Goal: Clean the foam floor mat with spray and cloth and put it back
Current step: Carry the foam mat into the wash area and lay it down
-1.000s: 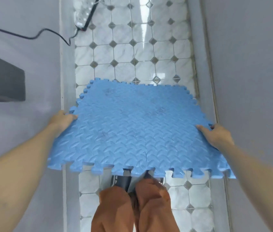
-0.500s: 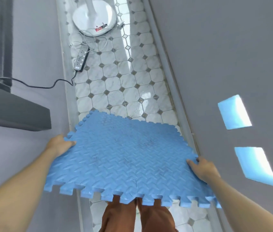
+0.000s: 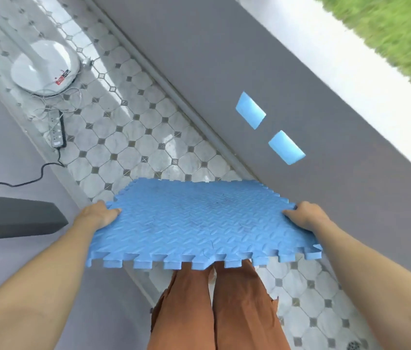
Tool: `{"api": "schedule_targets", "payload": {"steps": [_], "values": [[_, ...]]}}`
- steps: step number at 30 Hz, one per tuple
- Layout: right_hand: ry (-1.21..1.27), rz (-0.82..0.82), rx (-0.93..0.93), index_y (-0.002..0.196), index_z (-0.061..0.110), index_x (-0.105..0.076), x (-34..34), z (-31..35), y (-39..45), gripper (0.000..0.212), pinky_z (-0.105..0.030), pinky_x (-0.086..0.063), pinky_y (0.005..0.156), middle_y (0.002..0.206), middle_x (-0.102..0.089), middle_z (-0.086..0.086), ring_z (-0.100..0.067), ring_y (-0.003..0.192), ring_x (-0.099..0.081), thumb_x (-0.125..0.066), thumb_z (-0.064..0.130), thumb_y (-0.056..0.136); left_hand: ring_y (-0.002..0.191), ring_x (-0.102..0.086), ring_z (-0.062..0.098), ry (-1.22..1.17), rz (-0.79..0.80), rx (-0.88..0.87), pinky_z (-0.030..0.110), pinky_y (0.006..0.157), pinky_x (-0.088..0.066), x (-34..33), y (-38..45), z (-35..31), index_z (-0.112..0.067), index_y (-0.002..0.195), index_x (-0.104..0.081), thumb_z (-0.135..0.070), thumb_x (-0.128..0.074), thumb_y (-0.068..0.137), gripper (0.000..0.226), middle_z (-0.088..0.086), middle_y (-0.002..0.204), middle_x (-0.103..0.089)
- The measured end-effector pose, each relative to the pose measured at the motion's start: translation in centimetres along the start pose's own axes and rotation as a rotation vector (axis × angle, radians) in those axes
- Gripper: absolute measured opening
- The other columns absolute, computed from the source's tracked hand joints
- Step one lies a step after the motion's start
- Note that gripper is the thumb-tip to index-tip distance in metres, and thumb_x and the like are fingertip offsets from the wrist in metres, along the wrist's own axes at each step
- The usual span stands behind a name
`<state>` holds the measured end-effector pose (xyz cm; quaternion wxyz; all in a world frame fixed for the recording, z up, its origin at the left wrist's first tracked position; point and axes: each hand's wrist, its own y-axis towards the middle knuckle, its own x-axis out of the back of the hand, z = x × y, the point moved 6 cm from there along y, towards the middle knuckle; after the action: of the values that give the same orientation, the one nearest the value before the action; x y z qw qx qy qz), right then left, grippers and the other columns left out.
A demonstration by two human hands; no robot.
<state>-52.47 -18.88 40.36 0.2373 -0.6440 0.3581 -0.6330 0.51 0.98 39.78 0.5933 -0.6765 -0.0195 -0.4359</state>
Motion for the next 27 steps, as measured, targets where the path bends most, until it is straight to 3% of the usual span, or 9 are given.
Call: {"api": "schedule_targets", "payload": {"steps": [6, 12, 17, 19, 22, 25, 27], "values": [[0.217, 0.005, -0.165, 0.123, 0.01, -0.058, -3.3, -10.7, -8.2, 0.053, -0.034, -0.046, 0.086, 0.125, -0.062, -0.011, -0.03, 0.114, -0.057, -0.049, 0.05, 0.091, 0.136, -0.037, 0.033, 0.181, -0.003, -0.264, 0.037, 0.108, -0.032, 2.6, -4.6, -9.3, -0.01, 0.148, -0.029, -0.049, -0.051, 0.092, 0.071, 0.014, 0.152, -0.035], [0.468, 0.021, -0.379, 0.118, 0.009, -0.063, -10.9, -22.6, -15.9, 0.052, -0.032, -0.046, 0.086, 0.126, -0.063, -0.011, -0.03, 0.115, -0.058, -0.051, 0.051, 0.09, 0.14, -0.034, 0.03, 0.472, -0.009, -0.509, 0.034, 0.112, -0.028, -0.3, -11.3, -21.9, -0.009, 0.148, -0.032, -0.052, -0.048, 0.094, 0.071, 0.012, 0.154, -0.032], [0.678, 0.059, -0.584, 0.111, 0.008, -0.063, -18.7, -31.7, -22.8, 0.051, -0.033, -0.043, 0.077, 0.121, -0.062, -0.014, -0.031, 0.111, -0.059, -0.05, 0.053, 0.089, 0.138, -0.036, 0.029, 0.753, -0.002, -0.687, 0.033, 0.111, -0.032, -7.2, -18.0, -31.4, -0.01, 0.147, -0.034, -0.059, -0.045, 0.091, 0.075, 0.01, 0.153, -0.035], [0.754, 0.078, -0.662, 0.105, 0.011, -0.062, -22.0, -34.7, -26.2, 0.045, -0.035, -0.044, 0.082, 0.118, -0.061, -0.013, -0.032, 0.117, -0.057, -0.05, 0.051, 0.089, 0.138, -0.038, 0.027, 0.856, -0.005, -0.764, 0.033, 0.11, -0.033, -10.8, -21.4, -34.6, -0.01, 0.146, -0.035, -0.057, -0.044, 0.092, 0.073, 0.009, 0.152, -0.037], [0.875, 0.096, -0.801, 0.127, 0.007, -0.057, -27.0, -38.3, -31.8, 0.057, -0.035, -0.044, 0.092, 0.135, -0.057, -0.013, -0.031, 0.123, -0.052, -0.049, 0.051, 0.091, 0.137, -0.039, 0.026, 0.985, -0.004, -0.894, 0.031, 0.106, -0.034, -16.8, -27.8, -38.2, -0.007, 0.145, -0.036, -0.052, -0.044, 0.094, 0.068, 0.01, 0.151, -0.039], [0.987, 0.138, -0.92, 0.126, 0.008, -0.056, -32.5, -40.4, -37.1, 0.056, -0.033, -0.044, 0.086, 0.131, -0.058, -0.01, -0.029, 0.12, -0.054, -0.05, 0.051, 0.091, 0.139, -0.036, 0.026, 1.104, 0.009, -0.967, 0.032, 0.108, -0.033, -22.6, -32.4, -40.4, -0.007, 0.147, -0.032, -0.049, -0.048, 0.093, 0.071, 0.01, 0.153, -0.035], [1.067, 0.169, -0.985, 0.115, 0.012, -0.059, -36.6, -41.0, -40.1, 0.05, -0.033, -0.044, 0.078, 0.126, -0.061, -0.009, -0.027, 0.109, -0.057, -0.051, 0.053, 0.088, 0.137, -0.039, 0.027, 1.161, 0.015, -1.017, 0.032, 0.107, -0.035, -26.3, -35.5, -41.5, -0.006, 0.146, -0.033, -0.046, -0.05, 0.092, 0.069, 0.011, 0.151, -0.037]]}}
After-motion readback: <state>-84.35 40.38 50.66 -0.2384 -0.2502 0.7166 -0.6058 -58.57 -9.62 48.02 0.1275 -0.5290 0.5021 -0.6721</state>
